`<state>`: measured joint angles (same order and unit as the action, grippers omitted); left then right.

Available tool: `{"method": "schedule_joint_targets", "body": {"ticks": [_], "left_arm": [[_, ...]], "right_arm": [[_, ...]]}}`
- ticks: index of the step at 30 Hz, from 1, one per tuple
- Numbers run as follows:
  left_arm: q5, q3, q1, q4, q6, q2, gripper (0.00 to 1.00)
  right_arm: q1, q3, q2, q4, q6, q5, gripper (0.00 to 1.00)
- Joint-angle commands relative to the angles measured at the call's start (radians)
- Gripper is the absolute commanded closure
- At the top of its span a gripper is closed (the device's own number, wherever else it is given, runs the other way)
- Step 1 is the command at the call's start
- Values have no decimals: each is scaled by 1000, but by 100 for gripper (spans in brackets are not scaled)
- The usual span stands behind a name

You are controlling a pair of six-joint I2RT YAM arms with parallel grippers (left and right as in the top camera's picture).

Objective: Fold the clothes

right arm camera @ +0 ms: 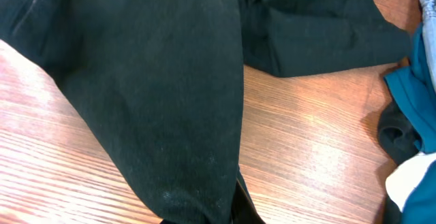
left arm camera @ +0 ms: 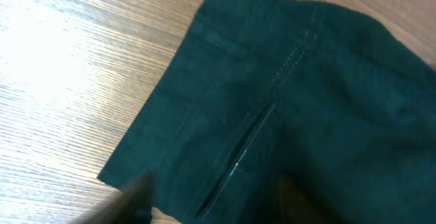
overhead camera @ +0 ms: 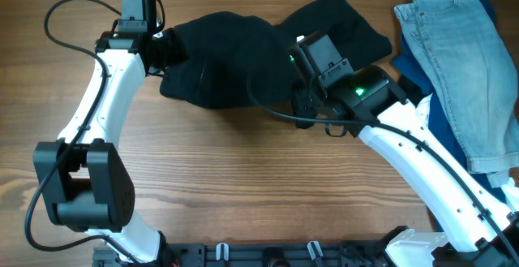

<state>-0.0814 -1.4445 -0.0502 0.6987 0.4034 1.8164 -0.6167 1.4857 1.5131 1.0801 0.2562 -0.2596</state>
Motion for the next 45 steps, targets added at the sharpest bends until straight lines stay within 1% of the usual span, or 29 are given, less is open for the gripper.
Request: {"method": "schedule_joint_targets", "body": {"ticks": [1, 2, 3, 4, 6, 7, 9, 10, 11, 12, 13, 14, 15, 16, 17, 19, 21, 24, 29, 31, 34, 35, 38, 39, 40, 41, 42, 43, 45], "left_arm": [[-29, 8, -18, 48, -5, 17, 41], [-21, 8, -18, 78, -4, 35, 34], [-14, 8, -17, 99, -4, 51, 34], [-22, 8, -15, 119, -3, 72, 41], [-42, 8, -15, 148, -1, 104, 36], [-42, 8, -13, 158, 2, 118, 41], [-42, 8, -7, 154, 21, 135, 41], [-42, 8, 0, 151, 39, 139, 46], [-42, 8, 14, 150, 69, 144, 43], [-42, 8, 27, 151, 81, 148, 32], [-42, 8, 42, 153, 85, 152, 30], [-42, 8, 64, 157, 89, 154, 24], [-43, 8, 88, 163, 107, 156, 17], [-58, 8, 121, 169, 129, 157, 16], [-76, 8, 146, 171, 133, 157, 12], [-123, 8, 181, 171, 133, 157, 9], [-185, 8, 211, 175, 132, 157, 9], [-184, 11, 208, 180, 129, 163, 7], [-188, 39, 163, 157, 129, 187, 7], [-193, 39, 132, 155, 132, 217, 10], [-218, 39, 93, 151, 137, 265, 9], [-220, 39, 84, 146, 137, 277, 11], [-226, 39, 76, 128, 160, 306, 12], [-229, 39, 77, 124, 163, 311, 13], [-229, 39, 79, 111, 163, 323, 27], [-229, 39, 81, 100, 163, 332, 60], [-229, 39, 83, 92, 163, 337, 85], [-228, 39, 83, 82, 163, 341, 96], [-202, 39, 83, 53, 162, 342, 96]], "right_arm": [[-5, -6, -29, 2, -16, -24, 96], [-5, -6, -29, 0, -17, -24, 96], [-5, -6, -29, 0, -17, -24, 96], [-5, -6, -29, 1, -17, -23, 96], [-5, -6, -28, 2, -18, -10, 96], [-5, -6, -27, 3, -18, 11, 96], [-5, -7, -24, 0, -18, 47, 96], [-5, -7, -24, -2, -18, 60, 96], [-5, -7, -24, -2, -18, 60, 96], [-5, -7, -24, -2, -19, 60, 96], [-5, -7, -24, -1, -20, 60, 96], [-5, -7, -24, -1, -21, 60, 96], [-5, -7, -24, -1, -21, 60, 96], [-5, -7, -24, 0, -21, 60, 96], [-5, -7, -24, 2, -21, 60, 96], [-5, -7, -24, 6, -23, 60, 96], [-5, -7, -24, 5, -44, 69, 96], [-5, -7, -24, -2, -51, 79, 96], [-5, -7, -24, 3, -51, 90, 96], [-5, -7, -24, 11, -50, 90, 96], [-5, -7, -24, 32, -50, 90, 96], [-5, -7, -24, 34, -47, 90, 96], [-5, -7, -25, 35, -46, 113, 96], [-5, -7, -25, 37, -46, 117, 96], [-5, -7, -25, 41, -46, 120, 96], [-5, -7, -25, 50, -46, 119, 95], [-5, -7, -25, 58, -46, 119, 96], [-5, -7, -25, 62, -46, 119, 96], [-5, -7, -25, 61, -43, 120, 96]]}}
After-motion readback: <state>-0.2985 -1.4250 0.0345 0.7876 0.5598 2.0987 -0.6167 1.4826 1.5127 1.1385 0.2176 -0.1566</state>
